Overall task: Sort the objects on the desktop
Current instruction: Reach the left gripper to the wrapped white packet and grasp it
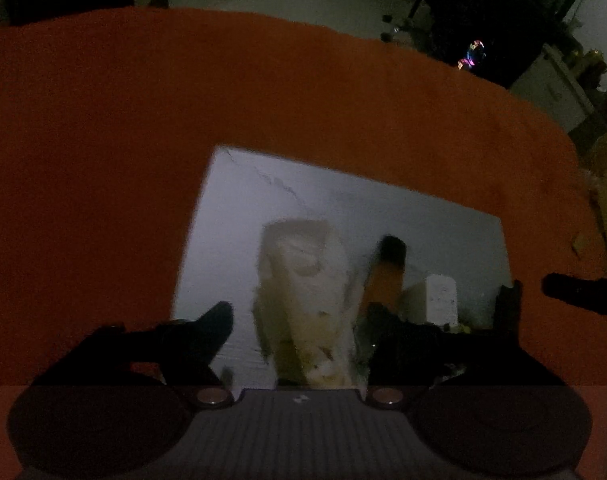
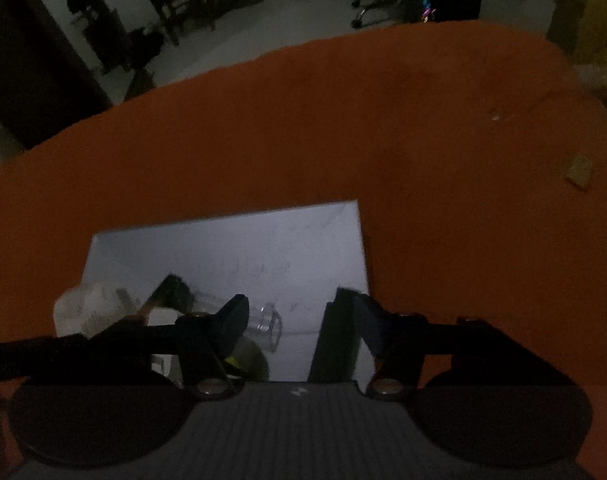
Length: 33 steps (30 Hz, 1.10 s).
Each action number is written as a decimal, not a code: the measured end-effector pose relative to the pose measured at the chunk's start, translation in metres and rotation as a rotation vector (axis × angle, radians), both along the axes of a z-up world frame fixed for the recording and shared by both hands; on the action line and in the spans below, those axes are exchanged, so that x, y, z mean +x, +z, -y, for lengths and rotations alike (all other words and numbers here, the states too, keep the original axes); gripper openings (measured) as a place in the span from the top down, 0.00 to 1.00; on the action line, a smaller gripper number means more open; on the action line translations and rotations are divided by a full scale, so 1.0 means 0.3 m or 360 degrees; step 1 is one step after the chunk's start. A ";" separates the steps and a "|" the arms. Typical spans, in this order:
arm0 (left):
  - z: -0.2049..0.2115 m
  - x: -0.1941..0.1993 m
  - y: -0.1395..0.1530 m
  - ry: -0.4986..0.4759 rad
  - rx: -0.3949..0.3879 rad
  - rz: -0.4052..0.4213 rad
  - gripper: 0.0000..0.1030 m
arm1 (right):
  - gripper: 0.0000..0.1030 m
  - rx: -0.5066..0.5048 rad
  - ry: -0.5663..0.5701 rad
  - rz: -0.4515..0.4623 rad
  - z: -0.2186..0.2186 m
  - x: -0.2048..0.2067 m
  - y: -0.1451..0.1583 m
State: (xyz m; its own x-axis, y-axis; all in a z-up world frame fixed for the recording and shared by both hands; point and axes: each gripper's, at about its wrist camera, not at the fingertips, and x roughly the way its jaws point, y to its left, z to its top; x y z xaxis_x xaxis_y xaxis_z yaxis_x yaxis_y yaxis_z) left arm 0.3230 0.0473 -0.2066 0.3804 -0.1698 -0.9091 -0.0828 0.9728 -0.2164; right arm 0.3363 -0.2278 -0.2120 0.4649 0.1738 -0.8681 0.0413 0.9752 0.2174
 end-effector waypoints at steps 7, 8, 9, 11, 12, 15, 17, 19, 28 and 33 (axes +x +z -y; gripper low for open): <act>-0.005 0.010 -0.075 0.0095 -0.0048 -0.0109 0.51 | 0.53 -0.0065 -0.0041 -0.0119 -0.002 0.034 -0.108; -0.007 0.007 -0.080 0.0131 -0.0050 -0.0101 0.51 | 0.60 -0.0073 -0.0051 -0.0132 0.001 0.038 -0.121; -0.009 0.003 -0.084 0.0166 -0.0051 -0.0092 0.50 | 0.64 -0.0082 -0.0062 -0.0146 0.003 0.042 -0.135; -0.013 0.000 -0.095 0.0215 -0.0081 -0.0086 0.48 | 0.71 -0.0105 -0.0058 -0.0186 -0.027 0.010 -0.132; -0.009 0.005 -0.100 0.0210 -0.0094 -0.0095 0.48 | 0.71 -0.0109 -0.0050 -0.0192 -0.025 0.013 -0.142; -0.006 0.019 -0.114 0.0183 -0.0146 -0.0117 0.49 | 0.68 -0.0128 -0.0054 -0.0196 -0.020 0.020 -0.155; -0.014 0.024 -0.126 0.0187 -0.0204 -0.0159 0.46 | 0.54 -0.0091 -0.0061 -0.0221 -0.013 0.024 -0.169; -0.018 0.028 -0.133 0.0187 -0.0229 -0.0162 0.38 | 0.40 -0.0056 -0.0055 -0.0270 -0.011 0.026 -0.193; -0.003 0.006 -0.129 0.0110 -0.0234 -0.0110 0.75 | 0.71 -0.0157 -0.0045 -0.0238 -0.062 -0.014 -0.181; -0.044 -0.021 -0.074 0.0037 -0.0226 -0.0070 0.87 | 0.71 -0.0069 -0.0087 -0.0192 -0.041 -0.053 -0.107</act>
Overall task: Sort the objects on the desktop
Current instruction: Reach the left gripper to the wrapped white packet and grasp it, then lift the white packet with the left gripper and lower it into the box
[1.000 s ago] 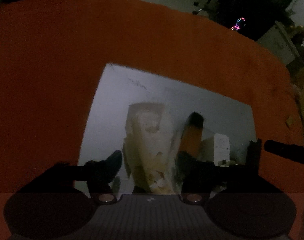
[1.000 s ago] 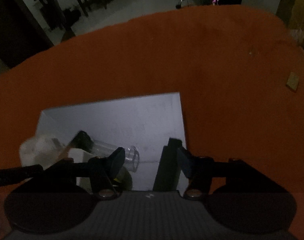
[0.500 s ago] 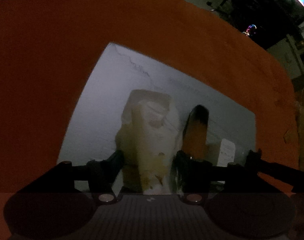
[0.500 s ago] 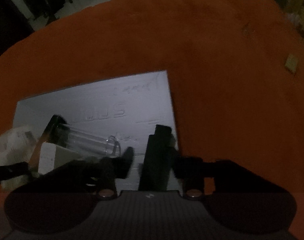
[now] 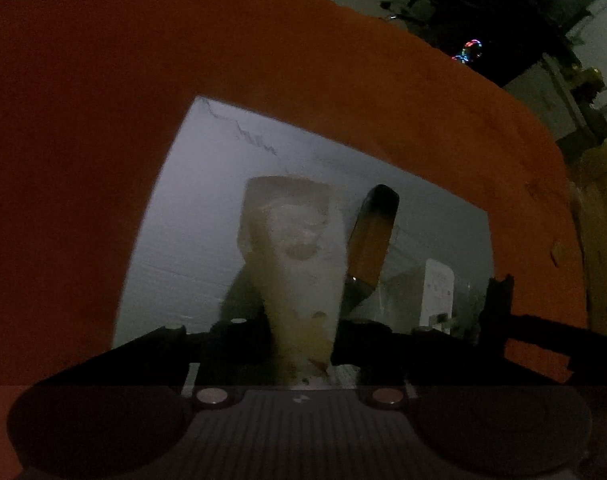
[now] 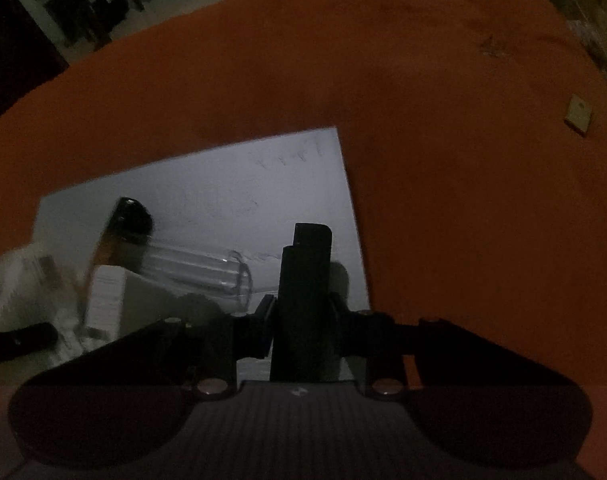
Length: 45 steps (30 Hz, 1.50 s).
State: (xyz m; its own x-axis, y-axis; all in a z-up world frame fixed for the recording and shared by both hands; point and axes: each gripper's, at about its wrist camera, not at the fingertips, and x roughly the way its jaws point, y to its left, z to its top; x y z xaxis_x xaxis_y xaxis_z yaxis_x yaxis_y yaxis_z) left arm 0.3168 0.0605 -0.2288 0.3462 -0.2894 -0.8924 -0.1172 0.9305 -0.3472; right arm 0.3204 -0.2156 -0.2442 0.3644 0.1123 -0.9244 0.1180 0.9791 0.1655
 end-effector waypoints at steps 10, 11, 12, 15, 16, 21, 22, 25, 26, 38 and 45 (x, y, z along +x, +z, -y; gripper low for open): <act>-0.082 -0.031 0.195 -0.0046 -0.0049 0.0189 0.89 | 0.71 0.0046 0.0060 0.0116 -0.008 -0.045 0.115; -0.083 -0.035 0.207 -0.0044 -0.0050 0.0207 0.89 | 0.71 0.0053 0.0064 0.0119 -0.008 -0.048 0.118; -0.085 -0.038 0.219 -0.0042 -0.0052 0.0224 0.89 | 0.71 0.0060 0.0067 0.0121 -0.007 -0.050 0.121; -0.082 -0.037 0.242 -0.0029 -0.0067 0.0270 0.89 | 0.71 0.0077 0.0065 0.0128 -0.003 -0.066 0.137; -0.080 -0.037 0.249 -0.0029 -0.0071 0.0276 0.89 | 0.71 0.0084 0.0065 0.0127 0.000 -0.068 0.138; -0.057 -0.056 0.247 -0.0016 -0.0109 0.0279 0.89 | 0.71 0.0127 0.0065 0.0146 0.012 -0.072 0.158; -0.053 -0.066 0.254 -0.0021 -0.0111 0.0285 0.89 | 0.71 0.0137 0.0070 0.0156 0.014 -0.078 0.169; -0.036 -0.090 0.281 -0.0067 -0.0154 0.0284 0.89 | 0.71 0.0178 0.0088 0.0183 0.018 -0.100 0.201; -0.034 -0.102 0.296 -0.0077 -0.0162 0.0293 0.89 | 0.71 0.0199 0.0100 0.0196 0.019 -0.114 0.217; 0.041 -0.285 0.438 -0.0342 -0.0268 0.0314 0.89 | 0.71 0.0386 0.0241 0.0323 0.034 -0.308 0.414; 0.092 -0.416 0.460 -0.0470 -0.0293 0.0281 0.89 | 0.71 0.0402 0.0353 0.0311 0.020 -0.472 0.460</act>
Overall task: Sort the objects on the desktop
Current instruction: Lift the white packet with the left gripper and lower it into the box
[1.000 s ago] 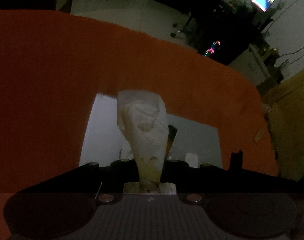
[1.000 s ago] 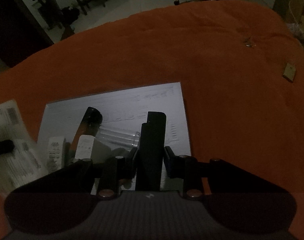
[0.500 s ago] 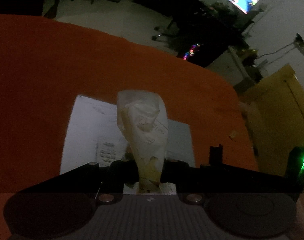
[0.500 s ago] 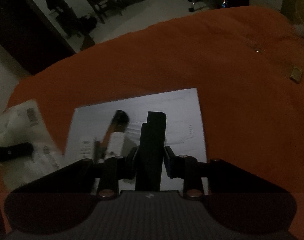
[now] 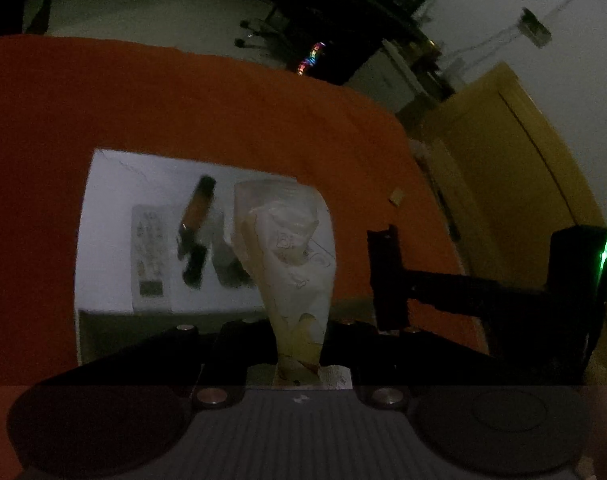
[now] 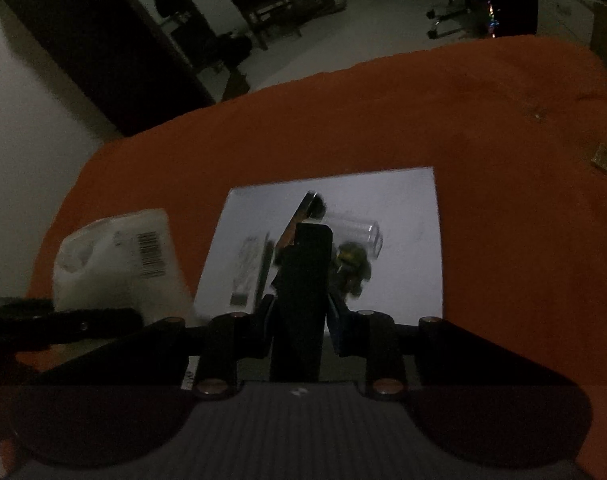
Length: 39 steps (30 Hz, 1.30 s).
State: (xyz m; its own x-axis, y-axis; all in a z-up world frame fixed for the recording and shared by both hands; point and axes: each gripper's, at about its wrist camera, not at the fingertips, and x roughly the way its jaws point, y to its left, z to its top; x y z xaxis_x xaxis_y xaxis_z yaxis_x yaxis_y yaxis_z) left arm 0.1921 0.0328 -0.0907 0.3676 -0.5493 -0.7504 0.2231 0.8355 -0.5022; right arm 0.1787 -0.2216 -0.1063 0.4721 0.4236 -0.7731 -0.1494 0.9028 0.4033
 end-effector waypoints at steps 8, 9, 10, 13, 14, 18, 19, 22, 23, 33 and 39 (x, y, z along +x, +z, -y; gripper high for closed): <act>-0.004 -0.167 -0.032 -0.0103 0.0011 -0.0067 0.89 | 0.71 -0.0048 0.0100 -0.0058 -0.034 -0.159 -0.025; -0.007 -0.184 -0.043 -0.0103 0.0016 -0.0082 0.89 | 0.71 -0.0053 0.0110 -0.0073 -0.040 -0.175 -0.032; -0.006 -0.195 -0.052 -0.0111 0.0024 -0.0090 0.89 | 0.71 -0.0058 0.0120 -0.0088 -0.047 -0.191 -0.040; -0.005 -0.216 -0.082 -0.0132 0.0039 -0.0131 0.88 | 0.71 -0.0057 0.0157 -0.0123 -0.059 -0.229 -0.073; -0.003 -0.220 -0.094 -0.0138 0.0045 -0.0148 0.88 | 0.71 -0.0059 0.0166 -0.0141 -0.067 -0.242 -0.089; 0.010 -0.238 -0.150 -0.0154 0.0096 -0.0191 0.88 | 0.71 -0.0080 0.0203 -0.0209 -0.090 -0.284 -0.142; 0.015 -0.242 -0.162 -0.0166 0.0100 -0.0204 0.88 | 0.71 -0.0091 0.0219 -0.0226 -0.094 -0.291 -0.158; 0.028 -0.258 -0.198 -0.0186 0.0139 -0.0218 0.88 | 0.71 -0.0132 0.0244 -0.0277 -0.109 -0.315 -0.213; 0.033 -0.263 -0.211 -0.0194 0.0161 -0.0218 0.88 | 0.71 -0.0148 0.0252 -0.0300 -0.114 -0.321 -0.236; 0.037 -0.247 -0.290 -0.0145 0.0240 -0.0246 0.89 | 0.71 -0.0326 0.0269 -0.0382 -0.116 -0.343 -0.372; 0.040 -0.252 -0.324 -0.0131 0.0262 -0.0262 0.89 | 0.71 -0.0336 0.0255 -0.0382 -0.114 -0.341 -0.407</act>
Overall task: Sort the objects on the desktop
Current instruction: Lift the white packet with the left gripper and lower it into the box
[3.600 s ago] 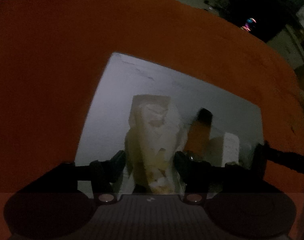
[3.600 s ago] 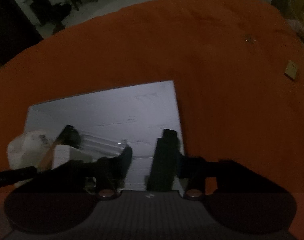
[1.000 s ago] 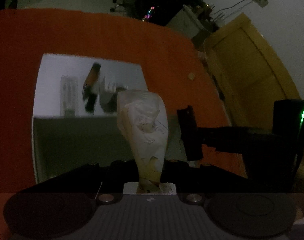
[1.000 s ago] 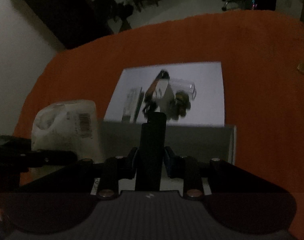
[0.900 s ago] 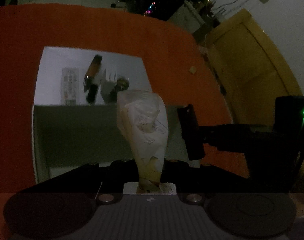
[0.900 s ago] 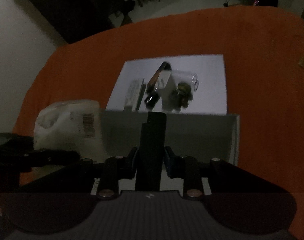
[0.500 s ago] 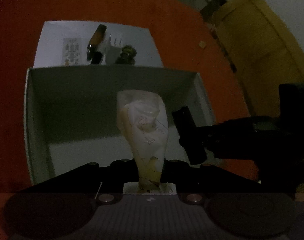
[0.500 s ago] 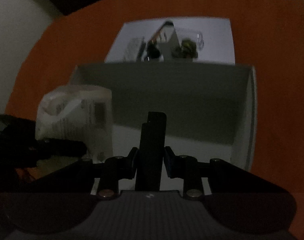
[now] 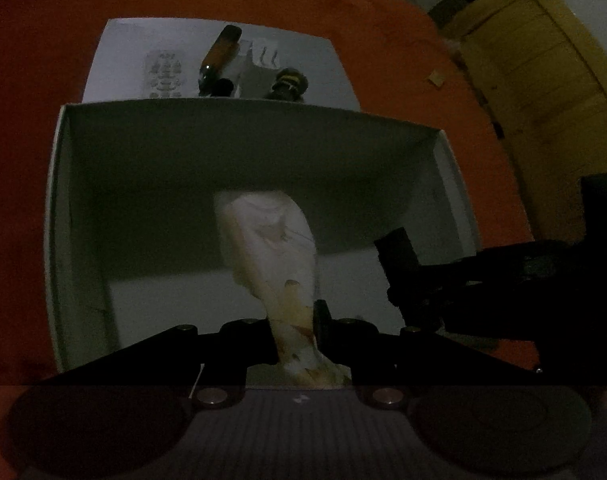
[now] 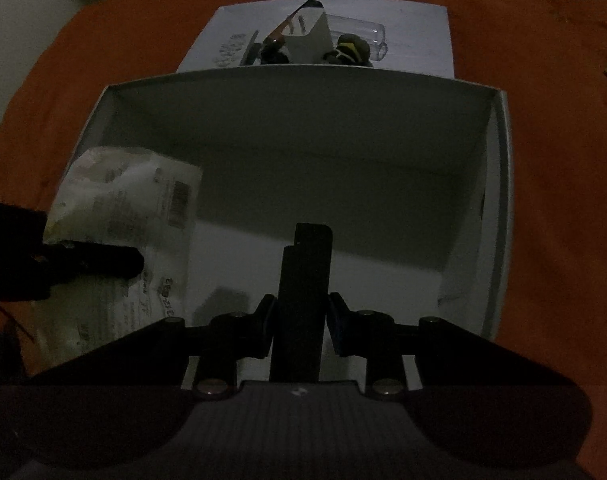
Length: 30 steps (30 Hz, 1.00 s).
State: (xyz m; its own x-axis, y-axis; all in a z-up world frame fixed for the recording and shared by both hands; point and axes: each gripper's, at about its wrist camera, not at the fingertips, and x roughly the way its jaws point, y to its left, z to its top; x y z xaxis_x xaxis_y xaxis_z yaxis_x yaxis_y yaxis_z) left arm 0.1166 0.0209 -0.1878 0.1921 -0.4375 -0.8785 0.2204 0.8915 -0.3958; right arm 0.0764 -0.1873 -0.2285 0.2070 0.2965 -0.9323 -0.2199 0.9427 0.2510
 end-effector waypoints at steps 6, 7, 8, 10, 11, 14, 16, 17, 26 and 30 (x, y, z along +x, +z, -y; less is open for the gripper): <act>0.010 0.022 -0.029 -0.0006 0.0038 -0.0020 0.89 | 0.71 -0.0028 -0.0001 -0.0021 -0.009 0.014 -0.032; 0.014 0.026 -0.036 -0.0011 0.0046 -0.0027 0.89 | 0.71 -0.0034 -0.0002 -0.0025 -0.011 0.018 -0.039; 0.018 0.029 -0.042 -0.0015 0.0055 -0.0032 0.88 | 0.71 -0.0040 -0.0003 -0.0028 -0.012 0.022 -0.046; 0.028 0.032 -0.058 -0.0025 0.0077 -0.0040 0.88 | 0.71 -0.0058 -0.0010 -0.0029 -0.012 0.027 -0.058; 0.032 0.033 -0.066 -0.0027 0.0085 -0.0044 0.88 | 0.71 -0.0068 -0.0011 -0.0031 -0.012 0.029 -0.065; 0.046 0.032 -0.086 -0.0033 0.0107 -0.0055 0.89 | 0.71 -0.0085 -0.0034 -0.0048 -0.011 0.032 -0.091; 0.052 0.031 -0.100 -0.0039 0.0124 -0.0061 0.89 | 0.71 -0.0089 -0.0038 -0.0062 -0.013 0.030 -0.109; 0.056 0.031 -0.108 -0.0039 0.0135 -0.0064 0.89 | 0.71 -0.0096 -0.0037 -0.0067 -0.016 0.027 -0.120; 0.143 0.046 -0.164 -0.0112 0.0247 -0.0041 0.88 | 0.71 -0.0212 0.0010 -0.0155 -0.051 0.028 -0.199; 0.181 0.044 -0.187 -0.0122 0.0261 -0.0026 0.88 | 0.71 -0.0226 0.0013 -0.0206 -0.055 0.023 -0.220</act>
